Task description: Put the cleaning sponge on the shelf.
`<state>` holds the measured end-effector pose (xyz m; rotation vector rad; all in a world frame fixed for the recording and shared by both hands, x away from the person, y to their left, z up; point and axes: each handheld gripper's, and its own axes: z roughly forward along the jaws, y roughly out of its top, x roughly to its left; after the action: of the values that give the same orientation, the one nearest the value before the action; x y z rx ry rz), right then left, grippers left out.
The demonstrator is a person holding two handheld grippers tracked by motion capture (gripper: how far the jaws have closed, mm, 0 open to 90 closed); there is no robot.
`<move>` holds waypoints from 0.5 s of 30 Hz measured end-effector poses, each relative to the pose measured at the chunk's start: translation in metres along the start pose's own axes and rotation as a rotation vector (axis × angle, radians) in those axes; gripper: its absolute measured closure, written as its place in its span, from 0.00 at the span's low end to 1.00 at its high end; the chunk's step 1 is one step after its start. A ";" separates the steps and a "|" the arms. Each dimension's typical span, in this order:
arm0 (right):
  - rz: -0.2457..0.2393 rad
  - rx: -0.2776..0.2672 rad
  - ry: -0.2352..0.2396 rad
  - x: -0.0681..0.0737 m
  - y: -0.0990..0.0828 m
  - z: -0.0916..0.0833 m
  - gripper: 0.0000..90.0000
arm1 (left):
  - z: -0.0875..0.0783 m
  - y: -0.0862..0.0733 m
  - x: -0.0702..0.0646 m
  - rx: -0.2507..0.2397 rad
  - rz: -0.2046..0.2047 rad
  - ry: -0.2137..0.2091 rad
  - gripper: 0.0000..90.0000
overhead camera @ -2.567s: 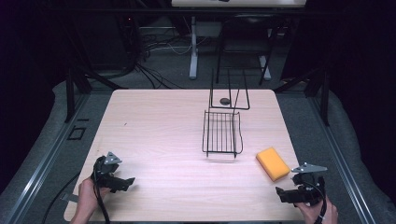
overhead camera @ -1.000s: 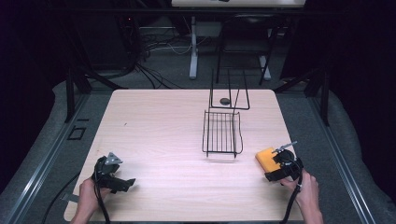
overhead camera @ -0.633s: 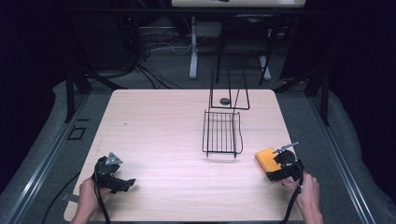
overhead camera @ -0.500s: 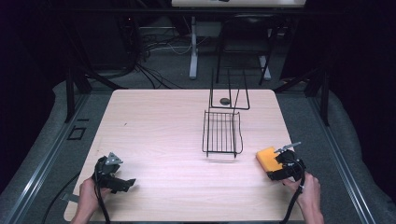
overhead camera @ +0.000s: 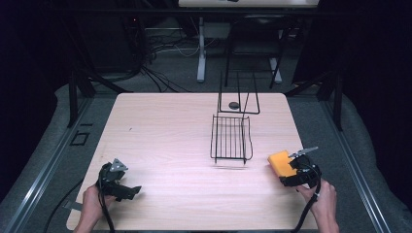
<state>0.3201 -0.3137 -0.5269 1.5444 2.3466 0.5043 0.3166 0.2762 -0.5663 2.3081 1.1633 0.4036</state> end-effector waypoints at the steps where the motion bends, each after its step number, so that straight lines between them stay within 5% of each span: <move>1: 0.002 -0.001 -0.003 -0.001 0.000 -0.001 0.27 | 0.000 0.000 0.000 0.000 -0.001 0.000 0.00; 15: 0.000 0.001 -0.017 -0.002 0.002 -0.014 0.27 | 0.000 0.000 0.000 0.000 -0.004 -0.001 0.00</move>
<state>0.3160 -0.3168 -0.5131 1.5425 2.3344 0.4878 0.3166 0.2764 -0.5666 2.3061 1.1672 0.4015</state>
